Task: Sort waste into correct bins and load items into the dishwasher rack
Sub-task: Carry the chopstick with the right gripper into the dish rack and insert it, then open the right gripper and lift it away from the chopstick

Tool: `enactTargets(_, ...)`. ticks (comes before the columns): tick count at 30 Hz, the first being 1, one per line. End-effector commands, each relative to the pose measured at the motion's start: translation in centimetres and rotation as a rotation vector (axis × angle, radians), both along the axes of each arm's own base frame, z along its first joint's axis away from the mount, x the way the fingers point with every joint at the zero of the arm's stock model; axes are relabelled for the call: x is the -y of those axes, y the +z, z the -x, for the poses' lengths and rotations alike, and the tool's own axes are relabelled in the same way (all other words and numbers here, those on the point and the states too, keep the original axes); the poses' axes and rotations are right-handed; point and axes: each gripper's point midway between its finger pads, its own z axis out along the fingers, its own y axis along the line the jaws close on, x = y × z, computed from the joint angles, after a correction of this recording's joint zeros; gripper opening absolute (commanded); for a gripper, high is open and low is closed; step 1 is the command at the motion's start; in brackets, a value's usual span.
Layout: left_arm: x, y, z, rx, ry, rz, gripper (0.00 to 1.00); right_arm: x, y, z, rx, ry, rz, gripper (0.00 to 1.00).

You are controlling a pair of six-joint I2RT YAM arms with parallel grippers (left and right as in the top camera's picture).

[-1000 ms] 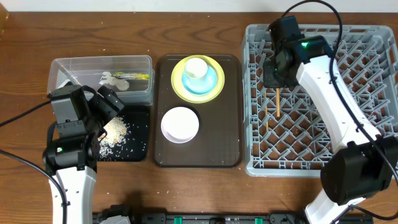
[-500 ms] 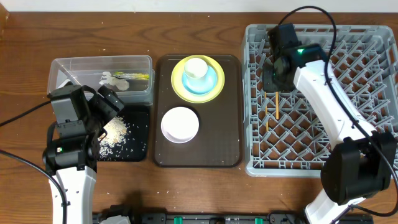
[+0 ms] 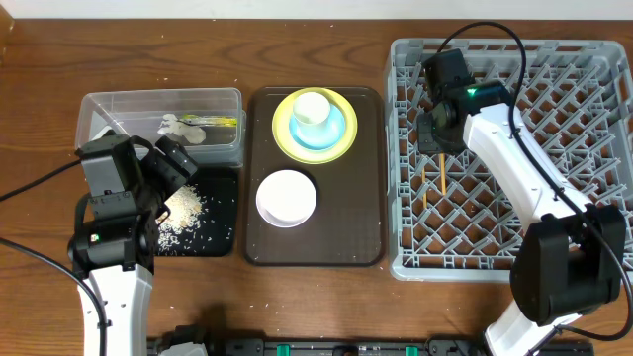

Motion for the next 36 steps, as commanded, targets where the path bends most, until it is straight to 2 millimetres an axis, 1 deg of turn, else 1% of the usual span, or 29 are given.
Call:
enactTargets(1, -0.3, 0.8, -0.2, 0.016, 0.007, -0.008, 0.94, 1.0, -0.7, 0.0, -0.011, -0.006, 0.034, 0.01)
enactTargets(11, -0.3, 0.8, -0.2, 0.016, 0.007, -0.008, 0.93, 1.0, -1.4, -0.1, -0.006, -0.006, 0.033, 0.01)
enactTargets(16, -0.3, 0.8, -0.2, 0.016, 0.007, -0.008, 0.94, 1.1, -2.4, 0.3, -0.014, -0.007, 0.035, 0.01)
enactTargets(19, -0.3, 0.8, -0.2, 0.016, 0.007, -0.008, 0.93, 1.3, -3.0, 0.1, -0.003, -0.013, 0.032, 0.01)
enactTargets(31, -0.3, 0.8, -0.2, 0.016, 0.007, -0.008, 0.94, 1.8, -4.0, 0.3, -0.005, -0.024, 0.032, 0.01)
enactTargets(34, -0.3, 0.8, -0.2, 0.016, 0.007, -0.008, 0.93, 1.8, -4.3, 0.4, -0.003, -0.024, 0.032, 0.02)
enactTargets(36, -0.3, 0.8, -0.2, 0.016, 0.007, -0.008, 0.94, 1.8, -4.3, 0.3, 0.002, -0.024, 0.031, 0.08)
